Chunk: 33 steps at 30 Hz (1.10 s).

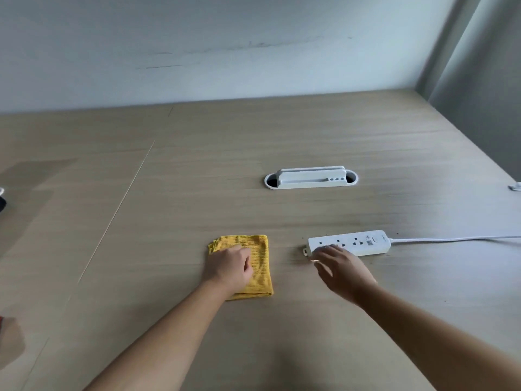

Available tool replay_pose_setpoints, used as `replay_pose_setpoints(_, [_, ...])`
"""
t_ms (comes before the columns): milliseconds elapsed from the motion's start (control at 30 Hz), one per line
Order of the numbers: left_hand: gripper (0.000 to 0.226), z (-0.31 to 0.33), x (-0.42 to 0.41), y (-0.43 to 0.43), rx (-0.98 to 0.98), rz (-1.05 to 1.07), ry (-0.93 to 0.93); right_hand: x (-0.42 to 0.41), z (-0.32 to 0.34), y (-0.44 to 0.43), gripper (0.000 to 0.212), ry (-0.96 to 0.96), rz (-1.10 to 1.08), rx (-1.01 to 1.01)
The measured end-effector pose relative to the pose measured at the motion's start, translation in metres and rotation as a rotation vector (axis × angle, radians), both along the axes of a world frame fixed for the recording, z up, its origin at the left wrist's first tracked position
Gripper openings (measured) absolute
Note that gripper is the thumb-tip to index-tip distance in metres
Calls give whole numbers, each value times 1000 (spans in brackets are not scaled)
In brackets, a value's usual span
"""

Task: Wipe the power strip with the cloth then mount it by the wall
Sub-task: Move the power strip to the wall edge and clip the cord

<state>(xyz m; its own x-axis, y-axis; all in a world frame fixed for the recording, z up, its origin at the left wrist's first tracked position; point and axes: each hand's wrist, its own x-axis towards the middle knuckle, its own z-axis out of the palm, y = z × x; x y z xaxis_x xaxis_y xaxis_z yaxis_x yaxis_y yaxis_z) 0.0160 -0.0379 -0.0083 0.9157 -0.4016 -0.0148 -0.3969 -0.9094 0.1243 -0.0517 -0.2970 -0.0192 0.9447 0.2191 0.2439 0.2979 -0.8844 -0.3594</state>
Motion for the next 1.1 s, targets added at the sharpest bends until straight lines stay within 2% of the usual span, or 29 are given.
replay_pose_setpoints(67, [13, 7, 7, -35, -74, -41, -16, 5, 8, -36, 22, -20, -199, 66])
replay_pose_setpoints(133, [26, 10, 14, -71, -110, -84, 21, 11, 11, -71, 43, 86, -344, 47])
replay_pose_setpoints(233, [59, 4, 20, -118, -37, -147, 190, 15, 5, -115, 73, 388, -387, -155])
replay_pose_setpoints(300, [65, -7, 18, -140, 37, -182, 243, 14, -6, -130, 78, 498, -355, -225])
replay_pose_setpoints(433, [53, -26, 18, -162, 74, -135, 192, 14, -22, -136, 61, 382, -385, -176])
replay_pose_setpoints(567, [47, -28, 19, -172, 118, -147, 151, 12, -21, -138, 58, 380, -343, -191])
replay_pose_setpoints(700, [42, -4, 22, -195, -18, -197, 181, 5, 0, -166, 58, 285, -354, -179])
replay_pose_setpoints(800, [46, 27, 19, -237, -57, -270, 234, -8, 27, -198, 58, 239, -399, -147])
replay_pose_setpoints(867, [55, 46, 10, -275, 34, -338, 249, -25, 45, -222, 57, 225, -428, -131])
replay_pose_setpoints(933, [52, 62, -5, -312, 86, -386, 286, -44, 61, -247, 57, 207, -458, -112])
replay_pose_setpoints(1000, [38, 72, -26, -349, 23, -403, 374, -70, 71, -277, 58, 175, -506, -96])
replay_pose_setpoints(1100, [34, 75, -60, -403, -170, -364, 555, -110, 73, -323, 60, 93, -699, 19])
